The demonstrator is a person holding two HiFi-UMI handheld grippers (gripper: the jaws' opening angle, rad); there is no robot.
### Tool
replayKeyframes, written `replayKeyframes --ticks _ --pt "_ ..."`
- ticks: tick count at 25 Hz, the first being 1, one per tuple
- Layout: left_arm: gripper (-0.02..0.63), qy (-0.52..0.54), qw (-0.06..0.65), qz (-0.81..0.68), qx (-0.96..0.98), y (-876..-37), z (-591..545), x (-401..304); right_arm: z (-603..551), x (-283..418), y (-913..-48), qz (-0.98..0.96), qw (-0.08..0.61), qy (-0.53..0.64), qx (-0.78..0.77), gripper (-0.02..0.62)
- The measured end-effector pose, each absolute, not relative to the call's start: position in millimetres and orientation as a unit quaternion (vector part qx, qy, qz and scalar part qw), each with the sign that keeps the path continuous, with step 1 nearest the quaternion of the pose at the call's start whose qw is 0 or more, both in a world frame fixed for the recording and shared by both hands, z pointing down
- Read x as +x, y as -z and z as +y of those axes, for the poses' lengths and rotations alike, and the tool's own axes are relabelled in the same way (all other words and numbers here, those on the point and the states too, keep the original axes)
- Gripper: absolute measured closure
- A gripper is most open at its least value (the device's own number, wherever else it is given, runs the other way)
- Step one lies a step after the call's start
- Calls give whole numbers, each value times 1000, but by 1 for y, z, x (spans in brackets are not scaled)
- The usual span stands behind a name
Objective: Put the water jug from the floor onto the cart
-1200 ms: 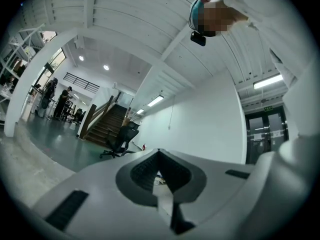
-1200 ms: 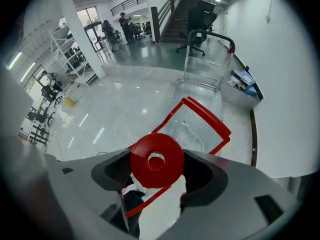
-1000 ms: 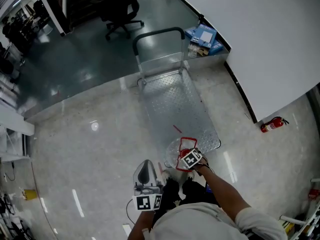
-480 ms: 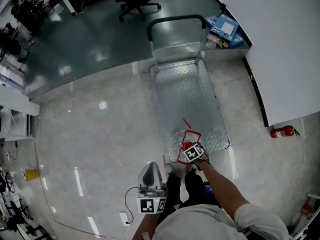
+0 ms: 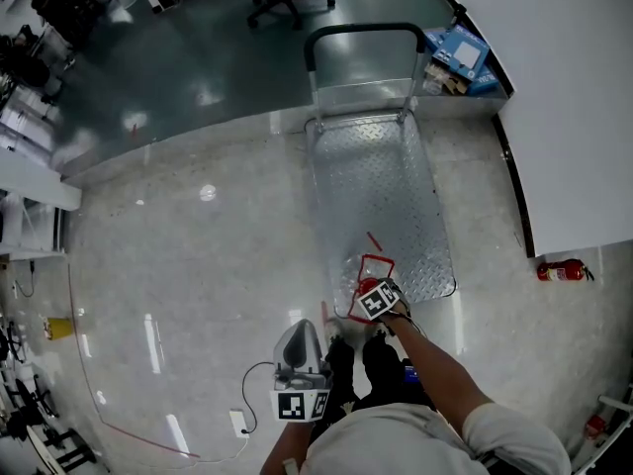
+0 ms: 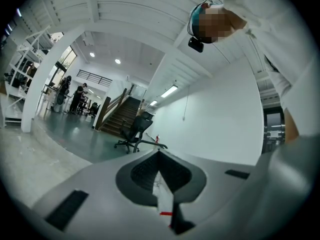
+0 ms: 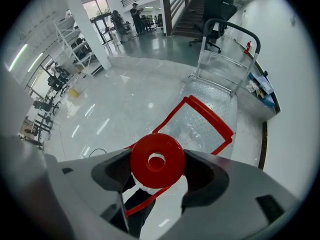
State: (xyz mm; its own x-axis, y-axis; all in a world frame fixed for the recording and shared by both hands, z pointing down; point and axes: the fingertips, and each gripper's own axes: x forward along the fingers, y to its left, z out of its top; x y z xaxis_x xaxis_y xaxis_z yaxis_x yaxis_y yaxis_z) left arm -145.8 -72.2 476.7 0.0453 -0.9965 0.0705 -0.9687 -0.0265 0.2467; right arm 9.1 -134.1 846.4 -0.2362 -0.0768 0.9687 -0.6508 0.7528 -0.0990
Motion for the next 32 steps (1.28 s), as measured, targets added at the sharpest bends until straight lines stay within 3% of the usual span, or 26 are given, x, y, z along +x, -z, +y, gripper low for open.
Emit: replayKeyframes --ticks 5,10,11,13,14,17,20,32 --pt "603 68 112 -688 714 -470 -77 -146 -137 7 -821 -767 550 -225 244 290" --pt "603 79 99 -683 719 -455 -79 -142 -158 2 -742 -813 462 -210 286 292" --pt "603 82 94 -681 721 -450 -80 -140 -165 5 -714 -827 423 -200 311 313" --pt "603 89 84 -676 726 -437 -81 -136 -180 14 -641 -859 317 -157 370 504" --pt "603 92 78 -674 729 -429 -81 -134 -183 19 -603 -872 264 -129 391 552" --pt "603 102 63 -667 735 -410 -78 -127 -170 36 -508 -895 141 -80 416 583" --pt "603 111 51 -655 745 -398 -78 -114 -151 53 -453 -897 75 -69 430 583" --pt "603 108 65 -619 775 -404 -79 -74 -123 77 -454 -895 62 -80 435 583"
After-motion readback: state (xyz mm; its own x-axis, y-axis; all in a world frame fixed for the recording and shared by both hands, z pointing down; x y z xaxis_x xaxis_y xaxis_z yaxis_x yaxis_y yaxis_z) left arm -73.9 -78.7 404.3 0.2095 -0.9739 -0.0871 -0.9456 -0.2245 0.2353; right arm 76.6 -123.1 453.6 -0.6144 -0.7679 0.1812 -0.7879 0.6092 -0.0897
